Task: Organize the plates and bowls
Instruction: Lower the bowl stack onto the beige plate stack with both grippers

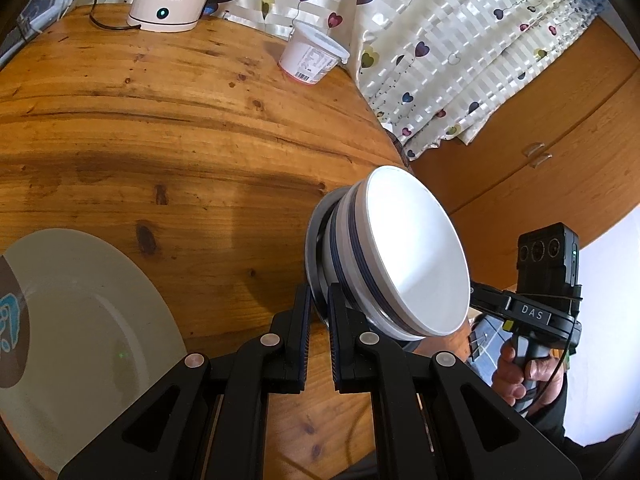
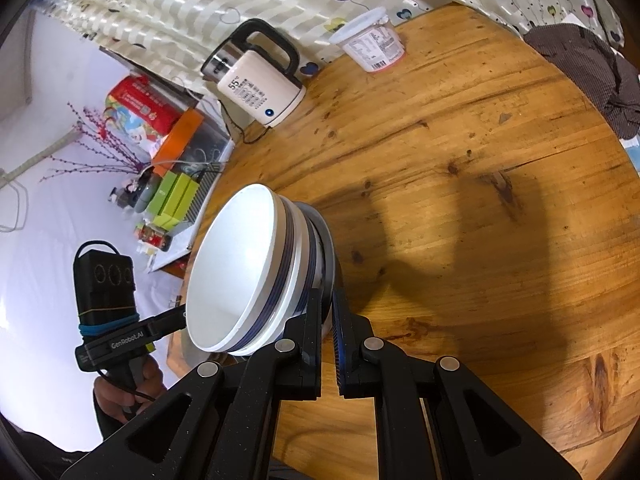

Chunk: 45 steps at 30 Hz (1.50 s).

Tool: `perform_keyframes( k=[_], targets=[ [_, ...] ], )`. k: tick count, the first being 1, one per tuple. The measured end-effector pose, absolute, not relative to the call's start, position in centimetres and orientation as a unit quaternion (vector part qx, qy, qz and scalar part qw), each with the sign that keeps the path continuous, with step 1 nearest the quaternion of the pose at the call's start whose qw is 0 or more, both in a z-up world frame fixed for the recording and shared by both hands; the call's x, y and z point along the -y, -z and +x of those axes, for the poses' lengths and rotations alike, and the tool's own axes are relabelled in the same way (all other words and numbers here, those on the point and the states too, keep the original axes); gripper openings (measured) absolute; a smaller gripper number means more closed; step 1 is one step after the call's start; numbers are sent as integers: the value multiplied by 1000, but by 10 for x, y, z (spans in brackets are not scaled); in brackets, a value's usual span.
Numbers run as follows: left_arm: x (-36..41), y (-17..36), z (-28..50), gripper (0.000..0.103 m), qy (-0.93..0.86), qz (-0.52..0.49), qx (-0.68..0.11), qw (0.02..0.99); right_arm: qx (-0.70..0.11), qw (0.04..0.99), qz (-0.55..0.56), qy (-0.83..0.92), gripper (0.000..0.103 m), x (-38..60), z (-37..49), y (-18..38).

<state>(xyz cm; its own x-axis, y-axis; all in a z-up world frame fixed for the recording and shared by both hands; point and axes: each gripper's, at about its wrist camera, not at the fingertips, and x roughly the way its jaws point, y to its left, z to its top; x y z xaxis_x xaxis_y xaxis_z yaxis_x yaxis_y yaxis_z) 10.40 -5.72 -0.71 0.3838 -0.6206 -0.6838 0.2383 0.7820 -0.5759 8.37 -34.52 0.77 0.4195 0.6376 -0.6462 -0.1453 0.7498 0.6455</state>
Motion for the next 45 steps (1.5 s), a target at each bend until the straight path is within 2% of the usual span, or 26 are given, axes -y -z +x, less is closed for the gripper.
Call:
perform_keyframes(
  k=[45],
  targets=[
    [-47,-12,58,7,194,-226,-457,838,-493,787,198,-313,7,234,100,-28]
  ],
)
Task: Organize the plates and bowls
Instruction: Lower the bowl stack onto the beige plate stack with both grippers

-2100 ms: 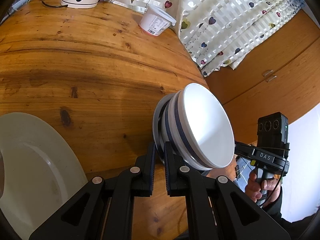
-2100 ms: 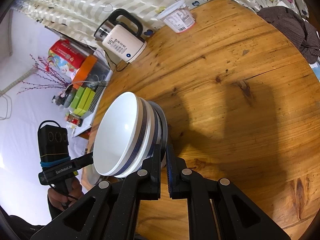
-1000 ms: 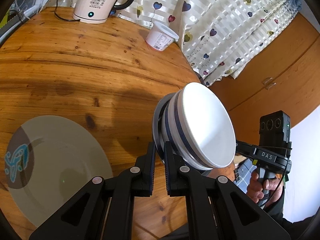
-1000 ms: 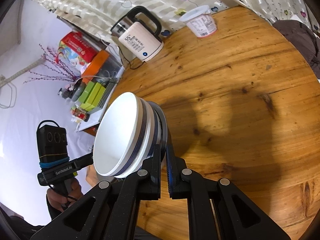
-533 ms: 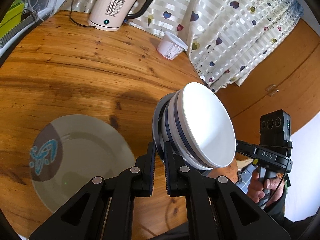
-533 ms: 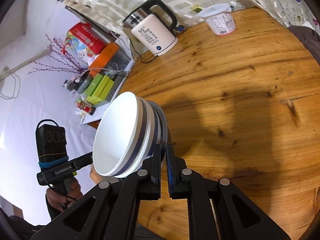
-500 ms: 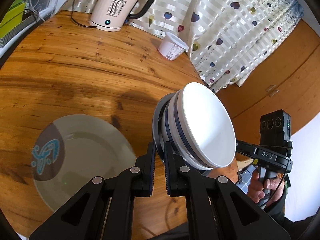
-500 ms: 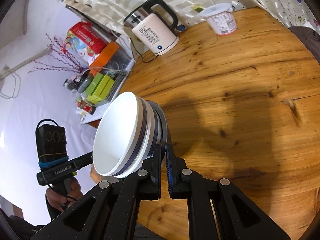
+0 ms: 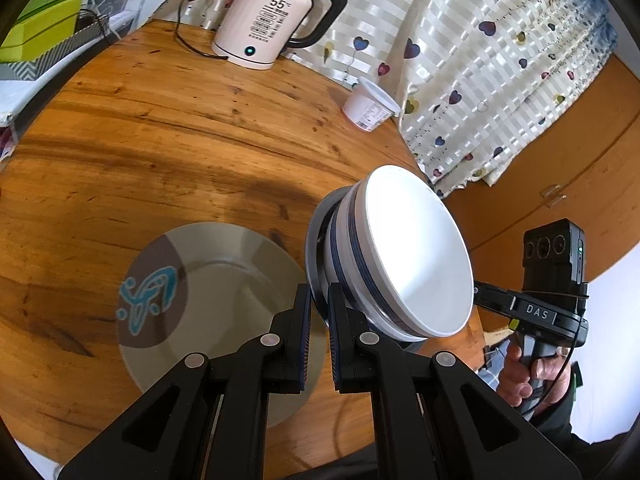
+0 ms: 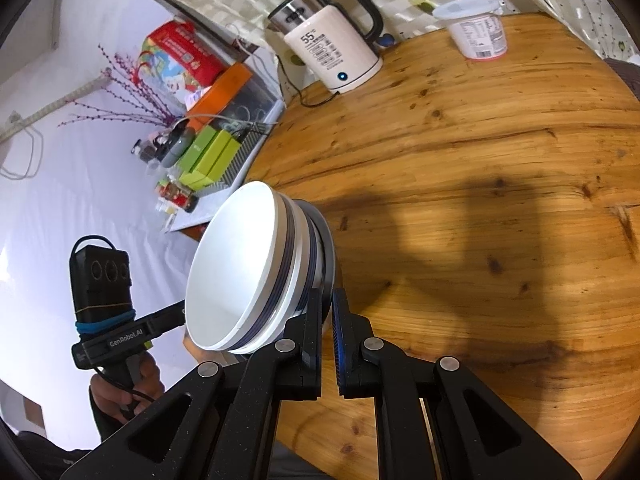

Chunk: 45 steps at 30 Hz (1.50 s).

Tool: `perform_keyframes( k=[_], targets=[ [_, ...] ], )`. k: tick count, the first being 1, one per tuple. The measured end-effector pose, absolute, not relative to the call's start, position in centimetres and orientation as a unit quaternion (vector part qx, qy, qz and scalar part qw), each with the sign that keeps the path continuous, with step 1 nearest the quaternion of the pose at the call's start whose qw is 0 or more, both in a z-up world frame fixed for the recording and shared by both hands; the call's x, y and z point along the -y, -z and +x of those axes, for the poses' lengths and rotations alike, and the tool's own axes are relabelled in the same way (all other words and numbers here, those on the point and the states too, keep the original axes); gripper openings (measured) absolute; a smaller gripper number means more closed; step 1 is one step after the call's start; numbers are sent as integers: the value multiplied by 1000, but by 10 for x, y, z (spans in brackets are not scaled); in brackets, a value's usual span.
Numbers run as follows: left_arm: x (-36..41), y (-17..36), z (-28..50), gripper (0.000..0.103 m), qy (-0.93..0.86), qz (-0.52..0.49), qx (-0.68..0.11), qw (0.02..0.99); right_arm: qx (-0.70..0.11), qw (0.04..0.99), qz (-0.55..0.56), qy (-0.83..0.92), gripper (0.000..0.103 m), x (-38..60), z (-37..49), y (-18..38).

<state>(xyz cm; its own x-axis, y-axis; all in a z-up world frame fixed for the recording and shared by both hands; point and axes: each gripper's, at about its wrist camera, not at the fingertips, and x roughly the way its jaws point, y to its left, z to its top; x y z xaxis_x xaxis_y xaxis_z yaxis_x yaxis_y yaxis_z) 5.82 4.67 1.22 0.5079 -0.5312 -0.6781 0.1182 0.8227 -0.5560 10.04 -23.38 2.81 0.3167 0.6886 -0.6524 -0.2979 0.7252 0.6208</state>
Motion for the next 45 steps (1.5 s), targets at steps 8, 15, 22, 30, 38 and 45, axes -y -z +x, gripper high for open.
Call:
perform_keyframes(
  k=[8,15,22,30,38,45],
  targets=[
    [-67,-7,53,7,176,-235,-458,839,-503,778,190,-325,7,211,105,-23],
    [-83,-1,48,7,156,-244,-462,839,-512,769,182,-337,7,190,111,-18],
    [-99,7,43,7,136,-253,-467,836,-521,758,177,-351,7,170,116,-12],
    [-111,9,36,7,119,-260,-467,837,-533,744,176,-363,7,153,120,-4],
    [-115,7,31,7,110,-261,-466,838,-540,736,175,-369,7,147,121,0],
    [-113,5,29,7,105,-263,-467,838,-545,733,173,-369,7,144,123,3]
  ],
)
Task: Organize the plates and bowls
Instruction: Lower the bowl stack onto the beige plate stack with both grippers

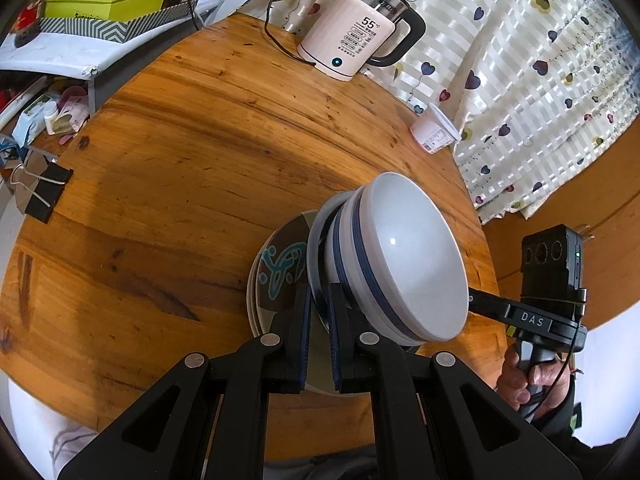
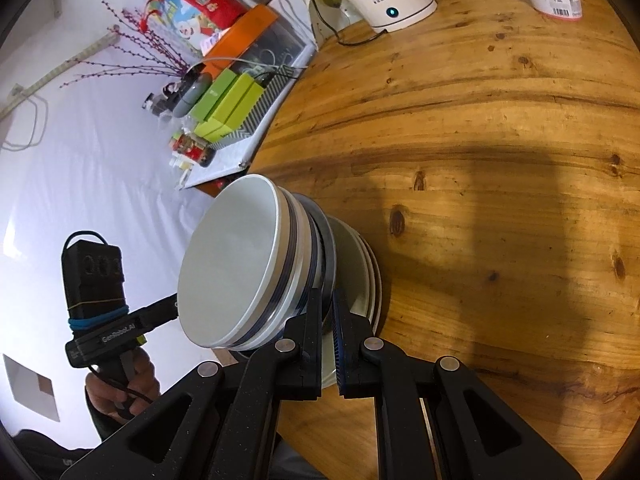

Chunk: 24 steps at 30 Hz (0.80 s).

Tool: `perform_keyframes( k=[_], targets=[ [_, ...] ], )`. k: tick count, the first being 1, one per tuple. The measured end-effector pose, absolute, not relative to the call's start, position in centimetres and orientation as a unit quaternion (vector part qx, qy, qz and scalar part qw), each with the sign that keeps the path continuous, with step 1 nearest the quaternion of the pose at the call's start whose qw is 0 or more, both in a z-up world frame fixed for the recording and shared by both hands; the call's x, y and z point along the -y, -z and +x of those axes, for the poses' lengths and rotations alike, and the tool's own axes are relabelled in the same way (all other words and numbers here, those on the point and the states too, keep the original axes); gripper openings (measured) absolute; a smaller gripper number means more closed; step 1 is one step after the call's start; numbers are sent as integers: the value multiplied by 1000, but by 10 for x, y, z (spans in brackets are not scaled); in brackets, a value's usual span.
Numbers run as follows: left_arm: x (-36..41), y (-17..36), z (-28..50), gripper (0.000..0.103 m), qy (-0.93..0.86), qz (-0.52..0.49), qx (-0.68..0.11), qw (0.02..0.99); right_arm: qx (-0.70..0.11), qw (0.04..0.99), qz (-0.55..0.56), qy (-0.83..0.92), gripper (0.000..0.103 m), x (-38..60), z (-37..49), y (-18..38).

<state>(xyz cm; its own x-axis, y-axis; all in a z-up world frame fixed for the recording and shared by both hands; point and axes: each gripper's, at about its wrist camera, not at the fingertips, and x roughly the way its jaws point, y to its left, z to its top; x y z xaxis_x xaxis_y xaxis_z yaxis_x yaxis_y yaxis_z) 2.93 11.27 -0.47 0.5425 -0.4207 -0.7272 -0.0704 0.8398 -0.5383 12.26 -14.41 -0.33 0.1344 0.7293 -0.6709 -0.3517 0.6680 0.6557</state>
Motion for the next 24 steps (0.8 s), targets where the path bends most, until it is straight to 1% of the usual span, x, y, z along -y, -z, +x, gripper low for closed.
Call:
perform_keyframes(
  k=[24],
  targets=[
    [-120,11,18,8,103,-289,-458,835,-542,745,150,-359,8,143,121,-4]
  ],
)
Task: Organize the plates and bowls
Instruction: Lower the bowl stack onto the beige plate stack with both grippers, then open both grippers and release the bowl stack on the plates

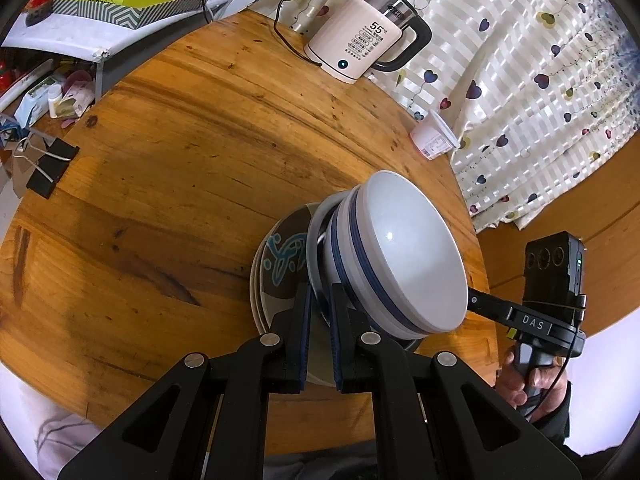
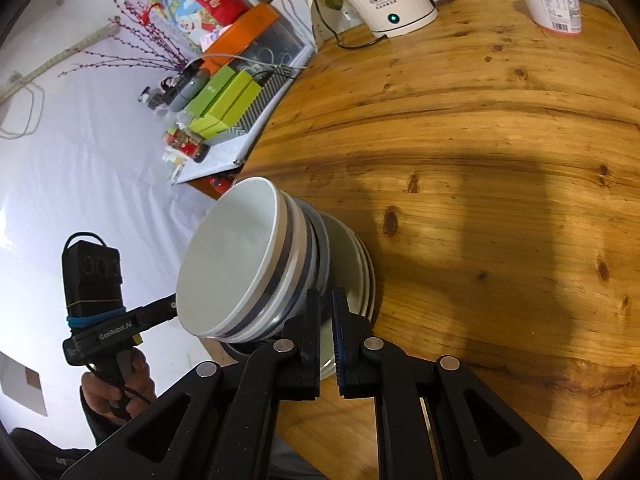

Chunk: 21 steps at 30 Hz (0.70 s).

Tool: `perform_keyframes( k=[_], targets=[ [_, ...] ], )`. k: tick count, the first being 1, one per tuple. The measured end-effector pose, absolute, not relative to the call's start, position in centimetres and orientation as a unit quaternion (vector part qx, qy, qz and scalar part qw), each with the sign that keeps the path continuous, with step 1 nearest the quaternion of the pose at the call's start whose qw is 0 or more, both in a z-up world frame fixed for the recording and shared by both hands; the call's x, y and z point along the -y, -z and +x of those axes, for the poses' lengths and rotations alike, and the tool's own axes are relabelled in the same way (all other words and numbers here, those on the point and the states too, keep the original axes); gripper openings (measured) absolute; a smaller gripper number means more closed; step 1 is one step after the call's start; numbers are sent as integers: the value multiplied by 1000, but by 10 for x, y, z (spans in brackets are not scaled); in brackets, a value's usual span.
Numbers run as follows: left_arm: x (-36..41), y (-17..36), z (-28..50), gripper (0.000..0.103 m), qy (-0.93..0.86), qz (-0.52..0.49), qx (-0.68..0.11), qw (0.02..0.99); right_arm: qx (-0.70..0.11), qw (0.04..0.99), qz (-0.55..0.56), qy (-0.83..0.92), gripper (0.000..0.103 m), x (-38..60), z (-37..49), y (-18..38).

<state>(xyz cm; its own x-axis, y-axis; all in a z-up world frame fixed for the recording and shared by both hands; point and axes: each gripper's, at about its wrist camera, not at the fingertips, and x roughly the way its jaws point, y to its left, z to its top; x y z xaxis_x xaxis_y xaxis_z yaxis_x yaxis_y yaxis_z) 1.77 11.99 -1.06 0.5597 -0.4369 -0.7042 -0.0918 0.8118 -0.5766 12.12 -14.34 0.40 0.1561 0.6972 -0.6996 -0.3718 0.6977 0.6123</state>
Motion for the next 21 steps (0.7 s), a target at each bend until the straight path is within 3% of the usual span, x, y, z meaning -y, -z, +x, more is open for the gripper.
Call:
perform_keyframes(
  k=[7,16,21],
  targets=[
    [-117,3,9,10,75,-260,-450,851,-529,755,148,-358,11,152,112,-13],
    [-103,-16,-8,11,43,-209,-425,880,-510,771,122,-362,30,151,93,-28],
    [-94,-22,-13,16,36,-186,-418,888,-504,778,102,-362,42,145,81,-34]
  ],
)
